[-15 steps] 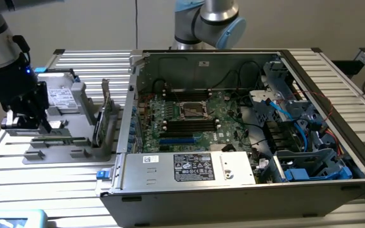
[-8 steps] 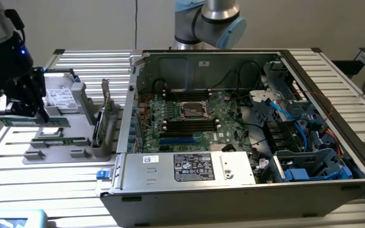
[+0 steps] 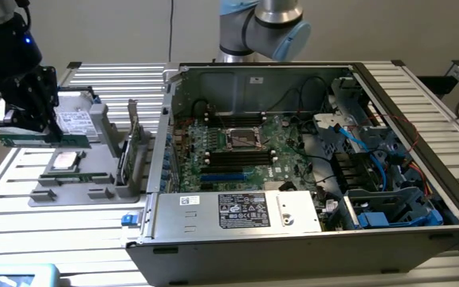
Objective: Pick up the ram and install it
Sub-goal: 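Pick up the ram and move it above insertion slot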
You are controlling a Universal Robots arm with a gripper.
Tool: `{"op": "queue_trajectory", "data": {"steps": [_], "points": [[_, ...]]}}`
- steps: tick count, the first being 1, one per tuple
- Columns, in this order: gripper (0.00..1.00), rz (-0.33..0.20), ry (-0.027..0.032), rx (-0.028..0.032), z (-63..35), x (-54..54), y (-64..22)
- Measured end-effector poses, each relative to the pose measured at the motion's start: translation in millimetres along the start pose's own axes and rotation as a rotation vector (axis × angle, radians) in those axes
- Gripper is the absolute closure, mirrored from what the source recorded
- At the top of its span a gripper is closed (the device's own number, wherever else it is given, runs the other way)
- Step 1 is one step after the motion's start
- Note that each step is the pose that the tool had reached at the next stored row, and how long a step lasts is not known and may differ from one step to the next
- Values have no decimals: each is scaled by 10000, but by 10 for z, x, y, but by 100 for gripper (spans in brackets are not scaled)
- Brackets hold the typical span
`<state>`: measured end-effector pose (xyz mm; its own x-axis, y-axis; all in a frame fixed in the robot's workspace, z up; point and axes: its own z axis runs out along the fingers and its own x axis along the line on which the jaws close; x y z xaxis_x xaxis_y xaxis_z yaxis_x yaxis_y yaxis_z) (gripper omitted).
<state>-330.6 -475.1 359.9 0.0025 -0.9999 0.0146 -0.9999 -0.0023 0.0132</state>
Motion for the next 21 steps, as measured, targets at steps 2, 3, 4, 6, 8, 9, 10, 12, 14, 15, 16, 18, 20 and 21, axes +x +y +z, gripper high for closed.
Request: {"op": "queue_trajectory", "data": {"steps": [2,3,4,6,8,9,10,12,14,15,16,18,20,21], "points": [[87,0,0,0,-91,9,-56],[87,0,1,-2,-136,14,-85],[87,1,0,-1,-184,19,-116],[87,0,1,-3,-275,32,-180],[87,0,0,-3,-356,48,-257],[87,0,-1,-2,-390,56,-300],[87,0,0,-3,-426,64,-344],[87,0,-3,-2,-490,81,-432],[87,1,-5,-3,-553,98,-521],[87,0,-8,-2,-580,105,-566],[87,-1,-11,0,-598,110,-611],[87,0,-13,-2,-629,118,-704],[87,0,-14,-3,-653,124,-794],[87,0,-14,-3,-662,126,-838]]}}
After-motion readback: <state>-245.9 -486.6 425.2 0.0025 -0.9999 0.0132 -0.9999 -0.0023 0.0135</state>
